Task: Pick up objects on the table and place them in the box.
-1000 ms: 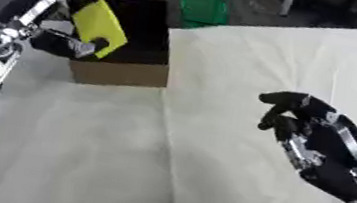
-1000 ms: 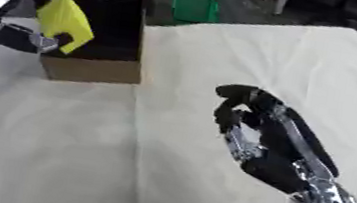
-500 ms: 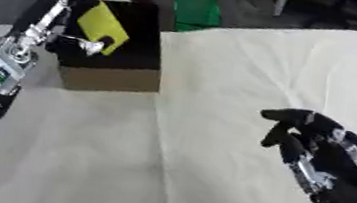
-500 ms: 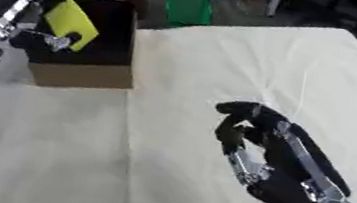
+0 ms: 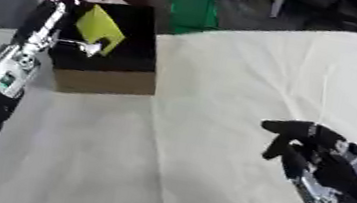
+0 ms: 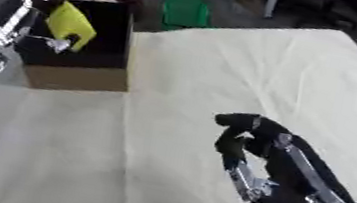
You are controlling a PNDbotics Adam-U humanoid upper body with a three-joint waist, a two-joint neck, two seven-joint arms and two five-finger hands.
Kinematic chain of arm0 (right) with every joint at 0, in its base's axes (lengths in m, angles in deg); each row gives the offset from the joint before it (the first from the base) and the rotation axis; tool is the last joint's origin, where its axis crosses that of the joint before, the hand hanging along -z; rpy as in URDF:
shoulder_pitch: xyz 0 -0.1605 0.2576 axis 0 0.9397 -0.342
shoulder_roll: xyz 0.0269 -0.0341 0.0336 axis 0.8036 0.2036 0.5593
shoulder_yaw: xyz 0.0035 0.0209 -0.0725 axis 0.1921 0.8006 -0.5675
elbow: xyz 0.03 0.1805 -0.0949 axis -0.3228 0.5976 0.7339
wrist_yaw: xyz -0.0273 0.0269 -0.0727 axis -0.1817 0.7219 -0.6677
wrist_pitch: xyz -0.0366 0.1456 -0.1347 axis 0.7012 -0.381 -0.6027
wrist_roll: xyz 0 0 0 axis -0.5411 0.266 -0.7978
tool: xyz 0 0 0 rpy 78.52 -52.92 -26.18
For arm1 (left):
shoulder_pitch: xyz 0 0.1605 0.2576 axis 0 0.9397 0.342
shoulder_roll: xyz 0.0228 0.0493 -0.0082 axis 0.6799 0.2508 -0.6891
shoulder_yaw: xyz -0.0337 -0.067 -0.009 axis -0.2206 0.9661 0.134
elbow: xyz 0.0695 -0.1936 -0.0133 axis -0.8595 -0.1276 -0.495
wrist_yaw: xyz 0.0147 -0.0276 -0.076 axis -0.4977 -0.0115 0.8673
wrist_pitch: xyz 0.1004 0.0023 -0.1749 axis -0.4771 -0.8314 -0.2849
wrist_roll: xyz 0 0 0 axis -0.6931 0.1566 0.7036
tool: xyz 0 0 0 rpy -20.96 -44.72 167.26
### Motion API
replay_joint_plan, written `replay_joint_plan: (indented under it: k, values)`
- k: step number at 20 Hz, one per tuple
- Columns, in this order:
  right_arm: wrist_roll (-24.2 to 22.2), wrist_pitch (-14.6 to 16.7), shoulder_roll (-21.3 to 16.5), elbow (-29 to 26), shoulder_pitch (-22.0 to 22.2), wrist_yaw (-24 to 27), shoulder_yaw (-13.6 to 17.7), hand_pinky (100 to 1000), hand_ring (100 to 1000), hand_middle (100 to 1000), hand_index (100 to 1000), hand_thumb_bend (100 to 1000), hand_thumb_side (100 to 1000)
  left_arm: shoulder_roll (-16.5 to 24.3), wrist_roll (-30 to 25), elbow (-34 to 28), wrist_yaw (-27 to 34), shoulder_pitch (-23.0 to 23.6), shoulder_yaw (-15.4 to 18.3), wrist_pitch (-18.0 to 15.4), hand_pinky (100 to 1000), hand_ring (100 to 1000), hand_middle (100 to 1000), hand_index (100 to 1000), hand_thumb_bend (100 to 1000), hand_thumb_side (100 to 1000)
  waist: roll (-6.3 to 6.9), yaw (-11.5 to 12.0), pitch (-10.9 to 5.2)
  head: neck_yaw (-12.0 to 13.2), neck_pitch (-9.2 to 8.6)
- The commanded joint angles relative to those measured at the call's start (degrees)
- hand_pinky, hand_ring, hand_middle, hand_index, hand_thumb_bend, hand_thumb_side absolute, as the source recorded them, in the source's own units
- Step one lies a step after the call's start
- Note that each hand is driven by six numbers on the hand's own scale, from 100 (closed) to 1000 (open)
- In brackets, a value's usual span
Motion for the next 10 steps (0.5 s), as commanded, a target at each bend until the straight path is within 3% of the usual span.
replay_joint_plan:
  k: [1,10]
  values:
    - [-0.13,0.11,-0.16,-0.96,-0.54,0.48,0.3,651,888,543,788,100,450,1.86,-0.46,-1.11,1.28,-0.52,0.53,-0.33,878,737,788,858,505,532,-0.28,0.24,-1.3,0.08,-0.52]
    - [-0.15,0.11,-0.19,-0.73,-0.07,0.73,0.43,652,888,543,788,100,448,2.17,-4.07,-4.8,7.01,1.12,-0.41,-0.29,889,750,824,878,476,565,-0.77,1.46,-2.29,-0.32,-0.04]
